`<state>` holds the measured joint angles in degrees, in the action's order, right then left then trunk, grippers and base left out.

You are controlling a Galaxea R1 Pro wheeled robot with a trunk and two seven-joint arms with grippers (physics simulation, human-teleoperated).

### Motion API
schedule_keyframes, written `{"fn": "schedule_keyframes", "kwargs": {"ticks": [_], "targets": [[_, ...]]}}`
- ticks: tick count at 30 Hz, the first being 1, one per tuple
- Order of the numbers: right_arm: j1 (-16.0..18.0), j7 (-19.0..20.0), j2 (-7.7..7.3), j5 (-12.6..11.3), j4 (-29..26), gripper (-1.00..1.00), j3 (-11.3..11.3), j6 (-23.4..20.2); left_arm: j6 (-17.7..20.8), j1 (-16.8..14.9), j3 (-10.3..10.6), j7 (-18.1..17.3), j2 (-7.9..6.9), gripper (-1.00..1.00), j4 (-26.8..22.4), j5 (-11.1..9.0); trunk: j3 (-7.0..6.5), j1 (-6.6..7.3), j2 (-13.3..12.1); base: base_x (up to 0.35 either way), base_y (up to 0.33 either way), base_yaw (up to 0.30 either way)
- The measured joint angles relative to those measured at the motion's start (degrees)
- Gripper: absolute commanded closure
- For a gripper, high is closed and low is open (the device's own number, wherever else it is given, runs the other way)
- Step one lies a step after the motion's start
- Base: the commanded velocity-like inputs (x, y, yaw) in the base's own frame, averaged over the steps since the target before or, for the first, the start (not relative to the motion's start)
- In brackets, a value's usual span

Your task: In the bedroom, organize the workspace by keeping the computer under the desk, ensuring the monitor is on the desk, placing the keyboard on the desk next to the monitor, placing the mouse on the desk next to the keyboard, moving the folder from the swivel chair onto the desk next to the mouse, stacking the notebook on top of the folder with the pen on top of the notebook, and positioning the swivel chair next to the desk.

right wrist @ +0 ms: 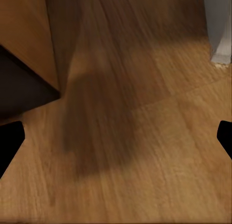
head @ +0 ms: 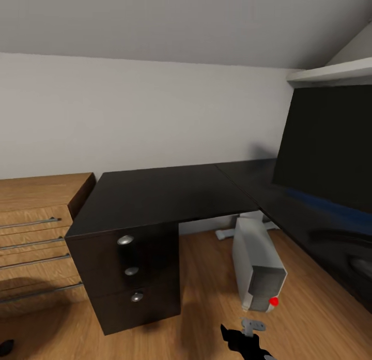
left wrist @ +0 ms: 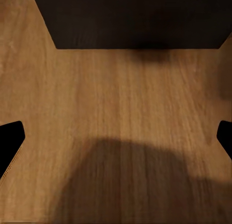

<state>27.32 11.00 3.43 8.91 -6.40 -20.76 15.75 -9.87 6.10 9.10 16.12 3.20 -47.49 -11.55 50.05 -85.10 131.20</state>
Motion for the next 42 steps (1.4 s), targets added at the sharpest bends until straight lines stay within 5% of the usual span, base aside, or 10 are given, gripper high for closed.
{"fn": "schedule_keyframes", "kwargs": {"ticks": [3,7,24,42], "targets": [[0.0,-2.4,0.66,0.2,2.2,-1.0,0.1,5.3,-0.1,0.0,0.0,4.3,0.02,-1.0,-0.1,-0.1,-0.54,0.66,-1.2,-0.006,0.0,0.261],[0.0,-3.3,0.76,0.2,2.6,-1.0,0.1,6.3,-0.1,0.0,0.0,5.1,0.04,-1.0,-0.2,-0.1,-1.26,1.51,-2.8,-0.176,0.0,0.27],[0.0,-3.7,0.87,0.2,3.5,-1.0,0.2,6.6,-0.1,0.0,0.0,5.2,0.08,-1.0,-0.2,-0.1,-4.31,5.24,-9.6,-0.317,0.0,0.272],[0.0,-3.6,2.45,0.3,3.5,-1.0,0.1,6.7,-0.1,0.0,0.0,5.4,0.27,-1.0,-0.1,-0.1,-7.54,9.2,-16.8,-0.069,0.0,0.162]]}}
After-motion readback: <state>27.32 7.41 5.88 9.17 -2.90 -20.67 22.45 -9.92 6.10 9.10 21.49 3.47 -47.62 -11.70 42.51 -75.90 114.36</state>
